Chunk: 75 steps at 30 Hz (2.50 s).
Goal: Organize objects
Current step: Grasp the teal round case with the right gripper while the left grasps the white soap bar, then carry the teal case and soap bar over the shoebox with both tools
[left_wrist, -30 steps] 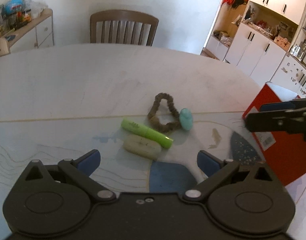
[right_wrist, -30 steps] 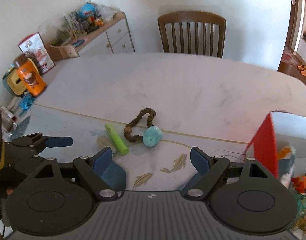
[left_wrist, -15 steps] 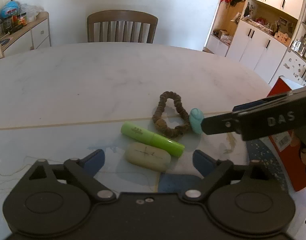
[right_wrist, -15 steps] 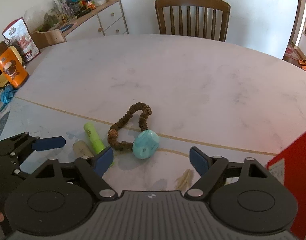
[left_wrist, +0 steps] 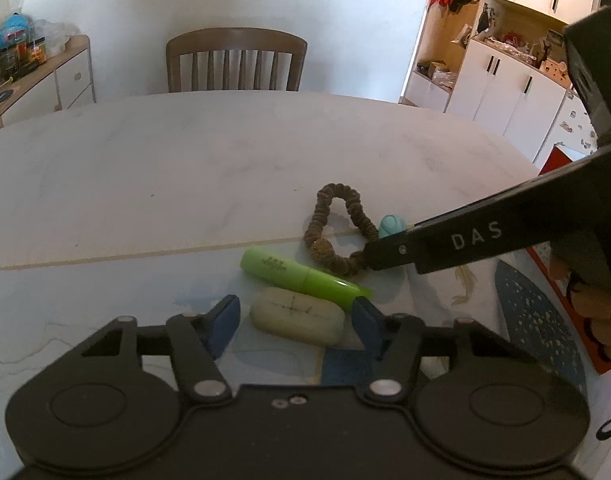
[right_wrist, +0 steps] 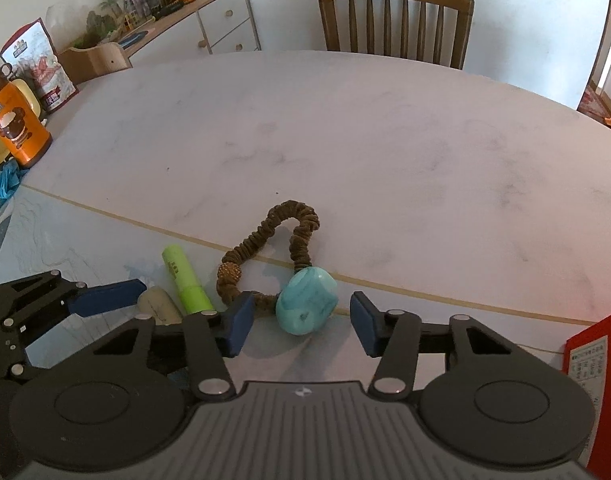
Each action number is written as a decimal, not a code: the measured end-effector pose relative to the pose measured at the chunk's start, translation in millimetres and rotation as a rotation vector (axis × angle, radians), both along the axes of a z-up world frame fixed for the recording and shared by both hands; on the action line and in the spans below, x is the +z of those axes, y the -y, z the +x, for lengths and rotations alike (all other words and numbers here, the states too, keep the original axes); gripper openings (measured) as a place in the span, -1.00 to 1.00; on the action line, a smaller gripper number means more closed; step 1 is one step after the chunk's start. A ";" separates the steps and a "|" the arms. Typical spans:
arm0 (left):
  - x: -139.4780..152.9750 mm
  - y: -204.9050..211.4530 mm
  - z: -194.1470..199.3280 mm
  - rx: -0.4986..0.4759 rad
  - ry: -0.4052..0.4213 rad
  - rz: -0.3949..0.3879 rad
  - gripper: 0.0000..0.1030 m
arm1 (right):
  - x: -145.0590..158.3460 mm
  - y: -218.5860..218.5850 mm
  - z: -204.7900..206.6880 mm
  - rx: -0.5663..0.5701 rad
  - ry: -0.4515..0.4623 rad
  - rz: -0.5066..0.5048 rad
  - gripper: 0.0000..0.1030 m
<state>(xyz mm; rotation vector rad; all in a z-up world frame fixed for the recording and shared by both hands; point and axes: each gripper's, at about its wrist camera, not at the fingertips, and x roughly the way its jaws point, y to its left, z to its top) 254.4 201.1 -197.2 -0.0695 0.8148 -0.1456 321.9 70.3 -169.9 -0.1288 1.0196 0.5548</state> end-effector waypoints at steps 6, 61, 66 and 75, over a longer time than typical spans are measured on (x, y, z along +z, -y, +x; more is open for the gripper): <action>0.5 0.5 0.0 -0.004 -0.001 -0.001 -0.02 | 0.4 -1.0 1.9 -0.011 -0.010 0.009 -0.24; 136.5 150.4 -55.6 -0.168 0.132 -0.037 -0.02 | 148.0 205.9 -134.0 -0.140 0.207 0.128 -0.36; 136.8 185.0 -52.1 -0.210 0.128 -0.029 -0.02 | 145.7 251.1 -137.1 -0.195 0.212 0.116 -0.36; 132.5 242.4 -37.2 -0.279 0.103 -0.015 -0.02 | 139.4 320.3 -134.1 -0.273 0.214 0.098 -0.36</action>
